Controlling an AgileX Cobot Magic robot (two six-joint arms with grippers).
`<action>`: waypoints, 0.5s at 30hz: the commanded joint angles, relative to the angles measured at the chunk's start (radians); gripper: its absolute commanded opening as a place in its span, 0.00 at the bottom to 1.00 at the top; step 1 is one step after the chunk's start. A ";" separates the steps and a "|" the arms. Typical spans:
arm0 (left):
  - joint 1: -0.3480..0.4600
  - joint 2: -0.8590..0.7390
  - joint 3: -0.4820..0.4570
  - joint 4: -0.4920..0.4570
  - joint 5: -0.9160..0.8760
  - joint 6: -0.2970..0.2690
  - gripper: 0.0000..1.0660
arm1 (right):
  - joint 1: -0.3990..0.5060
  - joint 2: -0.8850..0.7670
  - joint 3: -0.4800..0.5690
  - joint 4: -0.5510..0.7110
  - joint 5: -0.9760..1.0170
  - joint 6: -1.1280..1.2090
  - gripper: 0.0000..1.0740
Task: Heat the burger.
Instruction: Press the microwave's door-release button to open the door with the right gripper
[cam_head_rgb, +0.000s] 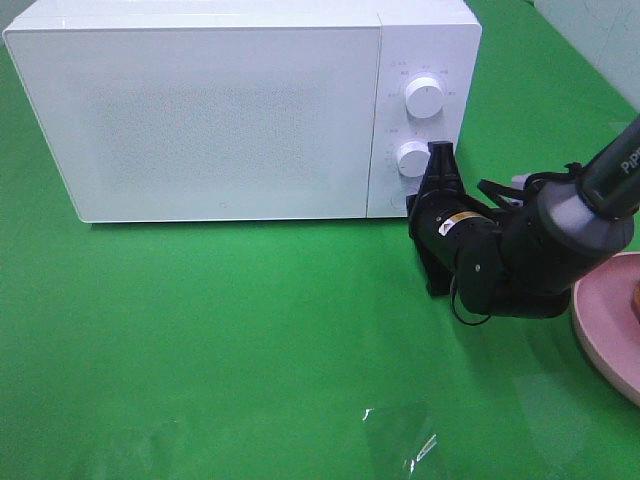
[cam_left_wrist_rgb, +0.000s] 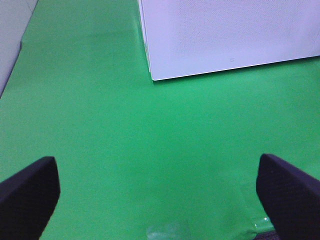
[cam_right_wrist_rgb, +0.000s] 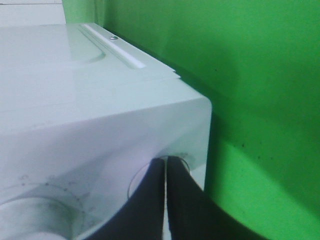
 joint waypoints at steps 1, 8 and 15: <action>-0.006 -0.020 0.002 -0.005 -0.002 -0.006 0.94 | -0.004 0.000 -0.008 0.005 -0.012 -0.008 0.00; -0.006 -0.018 0.002 -0.005 -0.002 -0.005 0.94 | -0.028 0.000 -0.015 -0.005 -0.027 -0.001 0.00; -0.006 -0.014 0.002 -0.005 -0.002 -0.005 0.94 | -0.036 0.000 -0.032 -0.057 -0.054 0.005 0.01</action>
